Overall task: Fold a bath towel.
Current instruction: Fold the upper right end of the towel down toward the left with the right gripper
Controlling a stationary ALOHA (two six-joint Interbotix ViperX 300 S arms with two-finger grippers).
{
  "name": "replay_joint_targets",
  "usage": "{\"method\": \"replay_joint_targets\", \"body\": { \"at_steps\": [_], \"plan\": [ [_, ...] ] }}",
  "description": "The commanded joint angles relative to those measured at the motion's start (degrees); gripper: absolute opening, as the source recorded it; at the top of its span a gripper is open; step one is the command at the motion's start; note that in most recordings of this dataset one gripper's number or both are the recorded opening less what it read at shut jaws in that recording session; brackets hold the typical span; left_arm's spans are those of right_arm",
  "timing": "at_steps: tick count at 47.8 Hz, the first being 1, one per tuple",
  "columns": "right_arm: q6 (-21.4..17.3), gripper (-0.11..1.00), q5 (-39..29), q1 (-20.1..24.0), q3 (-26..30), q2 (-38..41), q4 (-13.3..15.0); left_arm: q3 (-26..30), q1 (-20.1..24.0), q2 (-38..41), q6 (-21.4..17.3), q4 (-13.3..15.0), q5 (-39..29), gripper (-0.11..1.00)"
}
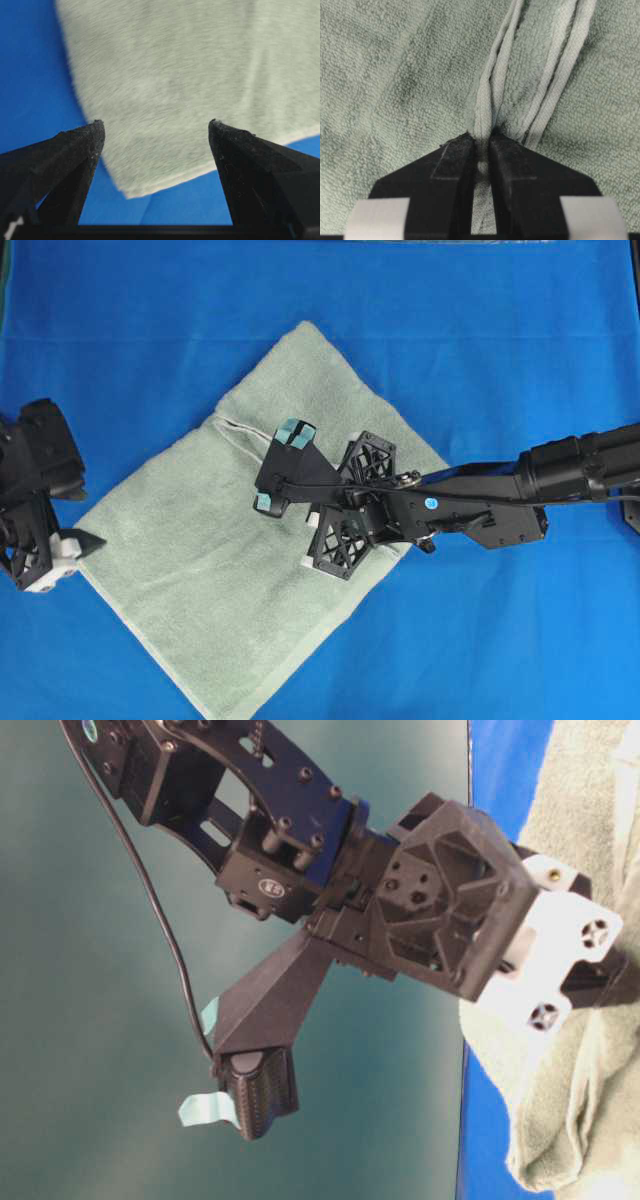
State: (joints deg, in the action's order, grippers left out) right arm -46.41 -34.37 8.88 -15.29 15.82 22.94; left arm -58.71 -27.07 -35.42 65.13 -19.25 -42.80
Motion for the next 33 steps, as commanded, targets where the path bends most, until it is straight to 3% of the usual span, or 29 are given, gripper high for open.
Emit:
{"method": "replay_joint_targets", "body": {
  "at_steps": [1, 3, 9, 12, 18, 30, 33],
  "plan": [
    [-0.18, 0.12, 0.97, 0.09, 0.62, -1.14, -0.09, 1.58, -0.18, -0.09, -2.29, -0.26, 2.02, 0.80],
    [-0.18, 0.20, 0.88, 0.09, 0.62, -1.14, 0.00, 1.58, -0.18, -0.09, -4.13, -0.26, 3.08, 0.80],
    [0.00, 0.58, 0.00, 0.26, 0.62, -2.29, 0.53, 1.67, -0.44, -0.09, -11.16, -0.26, 6.24, 0.80],
    [0.00, 0.68, -0.62, 0.53, 0.53, -3.69, 0.88, 1.76, -1.05, -0.09, -16.35, -0.26, 8.17, 0.80],
    [0.00, 0.65, -1.14, 0.97, -0.35, -7.65, 1.58, 2.55, -3.52, 0.00, -27.51, -0.26, 13.18, 0.80],
    [-1.05, 0.66, -0.79, -0.79, -7.21, -13.89, 2.90, 4.92, -13.45, 3.16, -55.99, 0.79, 28.74, 0.80],
    [-1.49, 0.66, -0.35, -1.32, -8.44, -14.68, 2.99, 5.45, -13.80, 4.39, -58.71, 1.41, 29.62, 0.80]
  ]
}}
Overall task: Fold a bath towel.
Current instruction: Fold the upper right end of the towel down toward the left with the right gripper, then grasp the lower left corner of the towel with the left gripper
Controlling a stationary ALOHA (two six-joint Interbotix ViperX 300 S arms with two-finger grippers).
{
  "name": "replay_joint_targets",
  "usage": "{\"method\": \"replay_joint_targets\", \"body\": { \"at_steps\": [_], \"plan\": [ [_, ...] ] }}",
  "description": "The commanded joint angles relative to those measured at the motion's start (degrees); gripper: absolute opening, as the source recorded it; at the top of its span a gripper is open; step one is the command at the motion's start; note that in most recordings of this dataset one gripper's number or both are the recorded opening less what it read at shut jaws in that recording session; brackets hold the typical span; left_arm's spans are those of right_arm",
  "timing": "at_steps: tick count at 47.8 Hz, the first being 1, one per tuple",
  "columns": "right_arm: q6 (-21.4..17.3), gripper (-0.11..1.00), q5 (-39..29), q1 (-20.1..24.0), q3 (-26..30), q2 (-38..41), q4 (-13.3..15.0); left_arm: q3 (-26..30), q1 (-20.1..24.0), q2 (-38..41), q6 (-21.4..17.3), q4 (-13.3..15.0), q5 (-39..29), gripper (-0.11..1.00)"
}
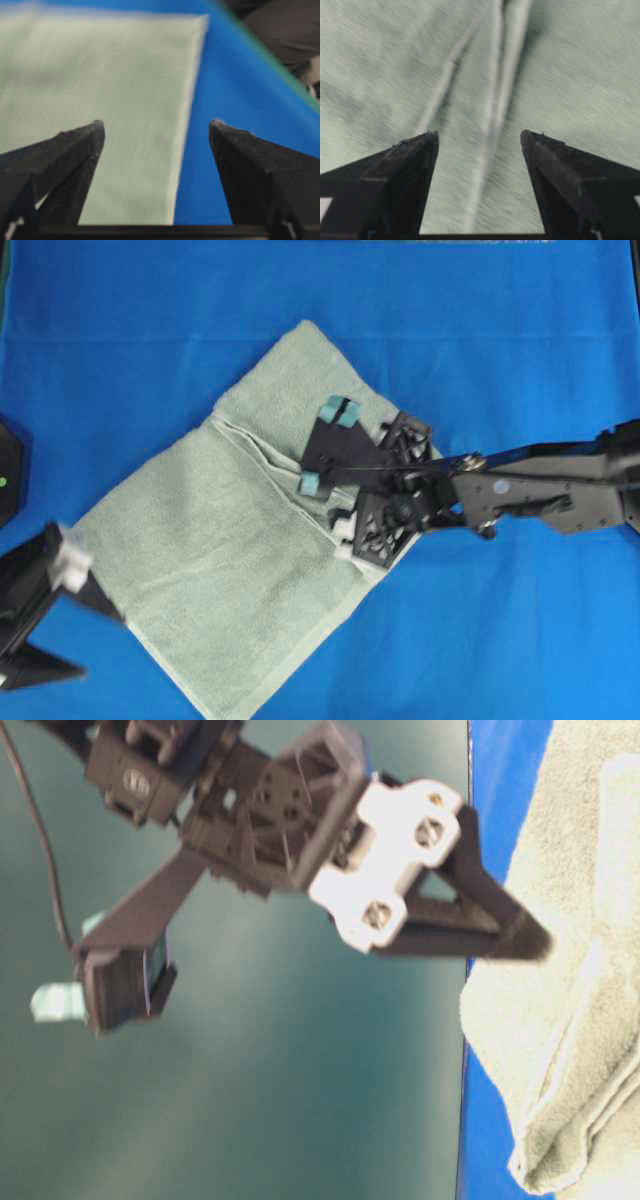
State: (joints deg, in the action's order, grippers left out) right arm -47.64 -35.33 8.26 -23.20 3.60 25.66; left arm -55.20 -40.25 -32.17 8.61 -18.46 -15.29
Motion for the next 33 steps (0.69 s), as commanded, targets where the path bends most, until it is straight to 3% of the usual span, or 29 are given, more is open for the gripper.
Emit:
{"method": "replay_joint_targets", "body": {
  "at_steps": [1, 11, 33],
  "plan": [
    [-0.35, 0.66, 0.79, -0.88, -0.88, -2.64, 0.26, 2.11, -0.62, 1.67, -2.46, 0.62, 2.11, 0.80],
    [-0.35, 0.66, 2.02, -1.32, -2.29, -3.52, 0.35, 5.27, 0.00, 7.91, -1.14, 0.62, -0.44, 0.78],
    [-0.35, 0.66, 1.93, -1.32, -3.52, -4.31, 1.23, 12.74, 4.04, 33.05, -0.62, 0.62, -5.27, 0.77]
  ]
}}
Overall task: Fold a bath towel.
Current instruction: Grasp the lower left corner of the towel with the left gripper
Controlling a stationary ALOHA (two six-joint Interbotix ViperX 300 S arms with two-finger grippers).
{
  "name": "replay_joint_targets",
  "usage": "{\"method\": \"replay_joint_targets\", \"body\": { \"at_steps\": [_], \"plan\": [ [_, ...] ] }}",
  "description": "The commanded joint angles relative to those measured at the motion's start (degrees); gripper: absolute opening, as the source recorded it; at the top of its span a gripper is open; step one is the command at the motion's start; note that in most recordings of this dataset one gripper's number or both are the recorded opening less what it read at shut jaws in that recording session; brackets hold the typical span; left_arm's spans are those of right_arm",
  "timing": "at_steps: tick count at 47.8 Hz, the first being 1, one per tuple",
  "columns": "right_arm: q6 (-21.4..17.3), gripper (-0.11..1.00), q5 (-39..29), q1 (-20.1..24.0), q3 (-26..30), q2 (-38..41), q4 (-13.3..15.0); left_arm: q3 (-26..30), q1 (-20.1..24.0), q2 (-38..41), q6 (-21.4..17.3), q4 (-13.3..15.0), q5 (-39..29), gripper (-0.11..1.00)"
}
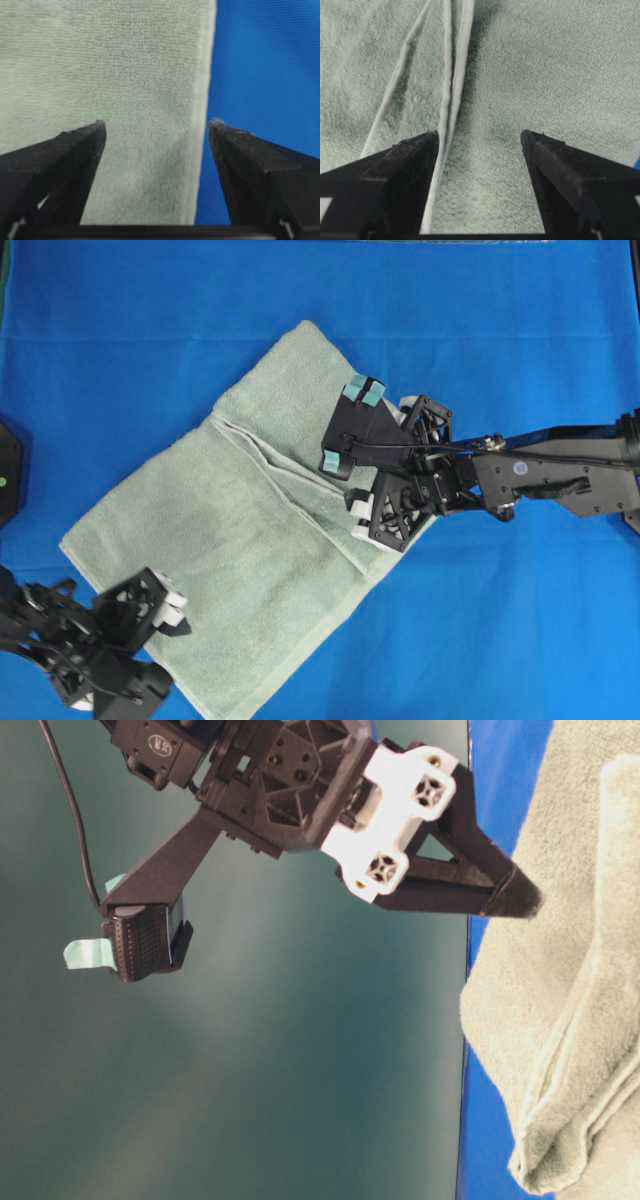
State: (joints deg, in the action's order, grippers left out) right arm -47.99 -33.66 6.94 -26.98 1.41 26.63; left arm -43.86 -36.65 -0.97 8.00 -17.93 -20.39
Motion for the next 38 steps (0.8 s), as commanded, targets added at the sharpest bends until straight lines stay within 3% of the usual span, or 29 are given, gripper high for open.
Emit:
{"method": "replay_joint_targets", "body": {
  "at_steps": [1, 7, 11, 19, 22, 32, 38],
  "plan": [
    [0.00, 0.66, 0.18, 0.09, 0.09, -2.20, 0.26, 1.49, 0.62, 2.55, 0.00, 0.09, -0.18, 0.77],
    [0.00, 0.66, 0.26, 0.44, -0.79, -2.81, 0.18, 1.05, 1.93, 4.48, 0.09, 0.09, -0.70, 0.73],
    [-0.09, 0.66, 0.35, 0.79, -1.23, -3.16, 0.26, 1.05, 2.29, 4.31, 0.09, 0.09, -1.76, 0.64],
    [-0.09, 0.66, 0.26, 1.49, -1.67, -3.60, 0.26, 1.58, 2.29, 4.31, -0.44, 0.09, -5.36, 0.21],
    [-0.09, 0.66, 0.26, 1.58, -1.67, -3.69, 0.26, 1.58, 2.37, 4.31, -0.62, 0.09, -5.71, 0.10],
    [-0.09, 0.66, -0.09, 1.85, -1.93, -3.96, 0.26, 2.72, 2.37, 2.99, -0.79, 0.00, -8.09, 0.10],
    [-0.09, 0.66, -1.41, 2.72, -3.16, -5.54, 0.26, 5.98, 2.72, -0.18, -1.23, -0.62, -20.83, 0.10]
  ]
}}
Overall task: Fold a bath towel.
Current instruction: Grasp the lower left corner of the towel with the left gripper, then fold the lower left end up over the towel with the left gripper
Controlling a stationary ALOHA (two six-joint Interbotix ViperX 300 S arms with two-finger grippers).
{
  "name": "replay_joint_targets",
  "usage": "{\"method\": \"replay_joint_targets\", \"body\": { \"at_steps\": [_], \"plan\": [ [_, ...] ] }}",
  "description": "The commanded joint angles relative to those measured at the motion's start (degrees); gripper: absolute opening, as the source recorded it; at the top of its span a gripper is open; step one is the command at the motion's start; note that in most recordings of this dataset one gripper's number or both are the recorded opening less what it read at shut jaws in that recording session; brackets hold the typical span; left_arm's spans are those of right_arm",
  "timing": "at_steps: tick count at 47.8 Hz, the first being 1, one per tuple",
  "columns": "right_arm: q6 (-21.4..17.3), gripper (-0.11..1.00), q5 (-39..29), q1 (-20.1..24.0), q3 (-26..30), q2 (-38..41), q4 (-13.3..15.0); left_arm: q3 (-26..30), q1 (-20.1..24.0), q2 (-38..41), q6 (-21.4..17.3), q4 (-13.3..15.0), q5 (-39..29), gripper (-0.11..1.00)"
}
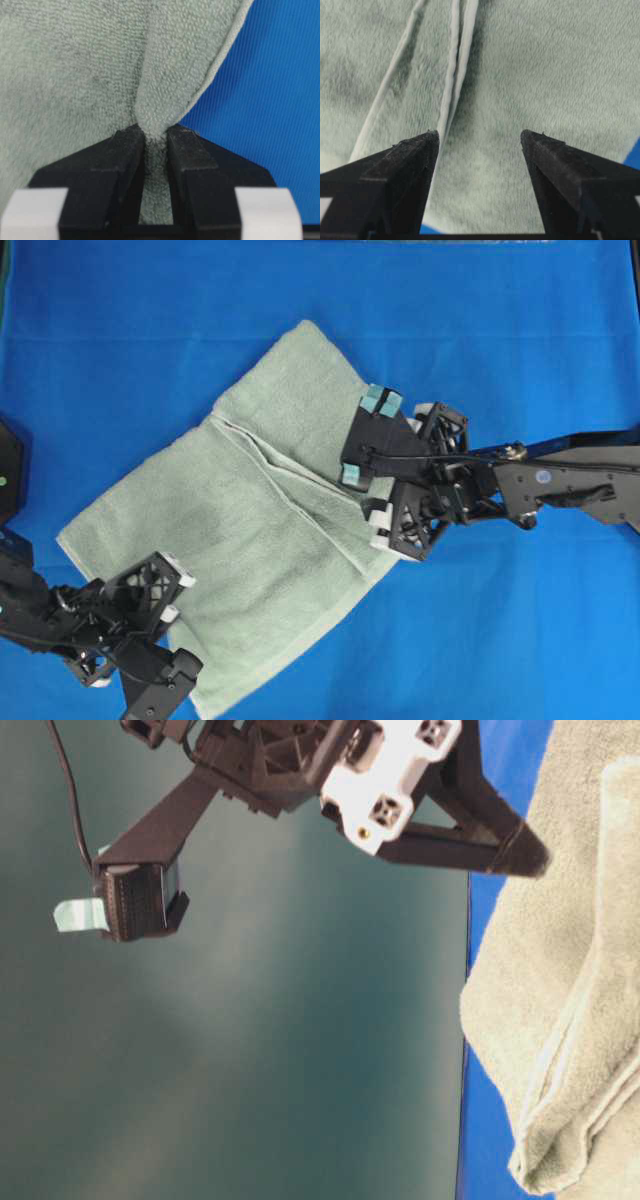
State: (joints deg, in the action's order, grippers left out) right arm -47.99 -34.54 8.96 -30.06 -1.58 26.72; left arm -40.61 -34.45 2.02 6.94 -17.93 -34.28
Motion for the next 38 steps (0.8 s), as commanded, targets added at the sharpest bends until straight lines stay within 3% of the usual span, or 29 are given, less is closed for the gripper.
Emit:
{"method": "replay_joint_targets", "body": {
  "at_steps": [1, 6, 10, 11, 13, 19, 20, 26, 33, 38],
  "plan": [
    [-0.09, 0.66, -0.62, 0.88, -0.44, -2.90, 0.09, 3.43, 0.79, -3.69, -0.35, -0.88, -9.76, 0.10],
    [-0.62, 0.66, -1.23, 1.67, -3.16, -4.92, 0.00, 8.00, 2.81, -5.89, -3.87, -2.37, -21.88, 0.10],
    [-2.02, 0.66, -1.14, 1.85, -5.54, -6.68, 0.18, 11.78, 6.33, -6.68, -10.28, -2.90, -26.37, 0.10],
    [-2.37, 0.66, -1.14, 1.93, -6.15, -7.29, 0.18, 13.18, 7.82, -6.86, -13.54, -3.08, -26.54, 0.10],
    [-2.99, 0.66, -1.05, 1.93, -7.29, -8.35, 0.18, 15.03, 10.28, -6.59, -19.42, -2.99, -26.37, 0.10],
    [-3.60, 0.66, -0.70, 2.29, -11.69, -12.30, 0.26, 21.62, 19.16, -2.99, -32.26, -3.34, -24.35, 0.10],
    [-3.60, 0.66, -0.62, 2.37, -12.30, -12.83, 0.35, 23.64, 21.27, -1.85, -35.95, -3.34, -23.47, 0.10],
    [-4.39, 0.66, -0.53, 2.90, -15.64, -16.35, 0.35, 32.96, 28.30, 4.39, -49.22, -2.90, -18.63, 0.10],
    [-5.89, 0.66, -0.70, 3.16, -19.07, -20.57, 0.26, 43.42, 34.01, 13.27, -58.89, 0.88, -14.85, 0.10],
    [-6.50, 0.66, -0.62, 3.25, -21.18, -22.94, 0.44, 47.29, 35.86, 18.19, -60.64, 3.69, -13.45, 0.10]
  ]
}}
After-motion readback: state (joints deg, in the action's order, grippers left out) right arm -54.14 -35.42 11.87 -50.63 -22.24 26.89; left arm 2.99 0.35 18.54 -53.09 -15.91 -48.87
